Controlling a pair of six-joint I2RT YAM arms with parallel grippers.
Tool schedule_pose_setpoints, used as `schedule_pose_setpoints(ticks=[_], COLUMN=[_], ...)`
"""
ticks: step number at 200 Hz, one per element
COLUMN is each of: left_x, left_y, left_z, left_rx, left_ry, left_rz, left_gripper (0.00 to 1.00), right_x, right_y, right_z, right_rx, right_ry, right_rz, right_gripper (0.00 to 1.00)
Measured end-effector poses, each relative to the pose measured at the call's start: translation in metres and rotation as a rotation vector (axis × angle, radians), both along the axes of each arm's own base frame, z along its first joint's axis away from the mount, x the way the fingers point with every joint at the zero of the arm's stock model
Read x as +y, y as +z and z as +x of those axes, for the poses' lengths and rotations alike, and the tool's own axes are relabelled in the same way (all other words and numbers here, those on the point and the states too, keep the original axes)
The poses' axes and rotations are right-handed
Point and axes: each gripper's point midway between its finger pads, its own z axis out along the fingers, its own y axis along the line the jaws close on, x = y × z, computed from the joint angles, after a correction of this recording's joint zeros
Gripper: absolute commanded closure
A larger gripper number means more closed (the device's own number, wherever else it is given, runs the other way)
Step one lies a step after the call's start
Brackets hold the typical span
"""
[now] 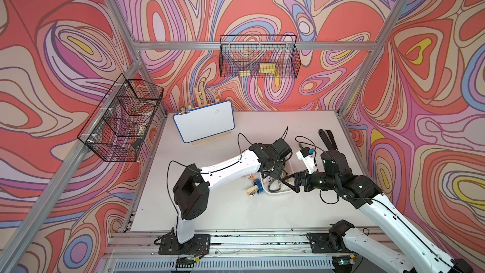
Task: Put the watch into the storage box
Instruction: Place the watch in the storage box.
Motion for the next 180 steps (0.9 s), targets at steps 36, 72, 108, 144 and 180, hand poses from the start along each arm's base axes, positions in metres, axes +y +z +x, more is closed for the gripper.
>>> schedule_pose_setpoints(ticks=[36, 72, 108, 144, 180], left_x=[0.030, 0.075, 0.123, 0.148, 0.159], left_y=[0.062, 0.087, 0.090, 0.060, 0.035], left_z=[-0.018, -0.058, -0.106, -0.141, -0.154], left_rx=[-0.088, -0.127, -0.146, -0.107, -0.078], left_ry=[0.018, -0.005, -0.032, -0.051, -0.041], left_rz=[-0.128, -0.244, -0.363, -0.396, -0.383], left_gripper=[0.26, 0.19, 0.10, 0.07, 0.07], right_x=[0.002, 0.012, 0.058, 0.112, 0.133], right_y=[0.005, -0.006, -0.040, -0.071, -0.094], right_z=[0.003, 0.019, 0.018, 0.021, 0.036], right_rx=[0.011, 0.089, 0.175, 0.198, 0.206], right_ry=[-0.007, -0.003, 0.116, 0.221, 0.225], right_rz=[0.003, -0.035, -0.198, -0.368, -0.491], right_gripper=[0.02, 0.03, 0.10, 0.17, 0.22])
